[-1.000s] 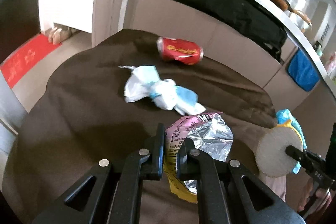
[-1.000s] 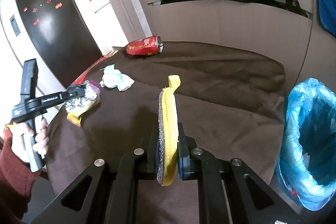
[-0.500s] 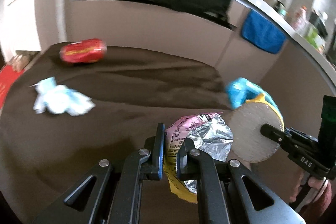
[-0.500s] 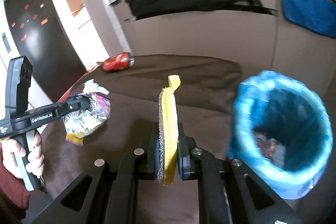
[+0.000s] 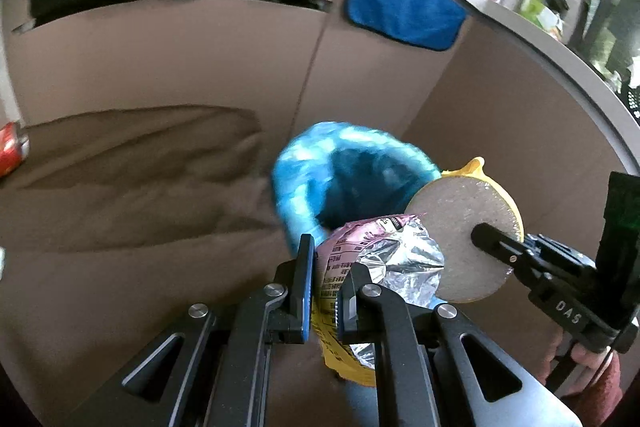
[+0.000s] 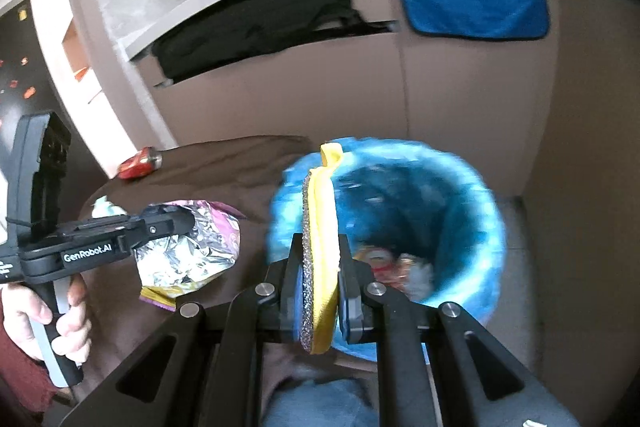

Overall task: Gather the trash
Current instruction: 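Carry the foil bag and sponge pad in both tools over the blue-lined bin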

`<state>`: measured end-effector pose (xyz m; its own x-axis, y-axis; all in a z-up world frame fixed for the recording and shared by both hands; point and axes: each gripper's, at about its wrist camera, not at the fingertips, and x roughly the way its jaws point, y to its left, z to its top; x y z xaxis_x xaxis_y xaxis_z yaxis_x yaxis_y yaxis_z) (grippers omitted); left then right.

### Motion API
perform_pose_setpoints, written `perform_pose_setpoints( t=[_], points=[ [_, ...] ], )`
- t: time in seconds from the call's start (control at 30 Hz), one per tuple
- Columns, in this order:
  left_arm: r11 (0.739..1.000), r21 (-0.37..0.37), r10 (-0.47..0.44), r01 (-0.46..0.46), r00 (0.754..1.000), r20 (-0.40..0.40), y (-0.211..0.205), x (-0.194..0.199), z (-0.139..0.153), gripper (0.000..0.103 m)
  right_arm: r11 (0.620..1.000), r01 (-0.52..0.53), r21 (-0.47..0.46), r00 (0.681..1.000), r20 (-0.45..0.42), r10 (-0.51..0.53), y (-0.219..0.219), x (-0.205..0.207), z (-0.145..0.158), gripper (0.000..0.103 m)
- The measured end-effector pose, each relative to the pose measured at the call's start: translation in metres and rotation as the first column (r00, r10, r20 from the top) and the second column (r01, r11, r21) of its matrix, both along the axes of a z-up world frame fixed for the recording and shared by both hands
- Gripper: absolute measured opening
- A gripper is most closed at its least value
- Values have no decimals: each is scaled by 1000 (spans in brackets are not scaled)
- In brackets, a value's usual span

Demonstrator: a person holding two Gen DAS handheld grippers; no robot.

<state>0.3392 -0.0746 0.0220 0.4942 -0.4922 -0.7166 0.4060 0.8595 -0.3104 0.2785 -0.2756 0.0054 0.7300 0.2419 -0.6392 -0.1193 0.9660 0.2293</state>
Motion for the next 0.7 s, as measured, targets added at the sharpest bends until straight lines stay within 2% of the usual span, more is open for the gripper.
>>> perform_pose_setpoints(
  t=[0.17,0.37,0.5,0.7],
  points=[
    [999,-35,-23,22,999,-23,-28,26,-4,8,998,65,-12,998,-16,-66,-32,13,-11,13],
    [999,-39,-29,28,999,-36,-58,57,-22,8,991,127,46,990,-67,-123,-64,30,-37,13],
    [999,-30,-21,19,996,-85,-60,68,-41,9,989,138,55,986,-97,-132,-73,37,-51,13],
    [1000,-20,-8,6,993,-114,-52,70,-55,9,987,138,80,986,-110,-129,-75,41,-58,13]
  ],
)
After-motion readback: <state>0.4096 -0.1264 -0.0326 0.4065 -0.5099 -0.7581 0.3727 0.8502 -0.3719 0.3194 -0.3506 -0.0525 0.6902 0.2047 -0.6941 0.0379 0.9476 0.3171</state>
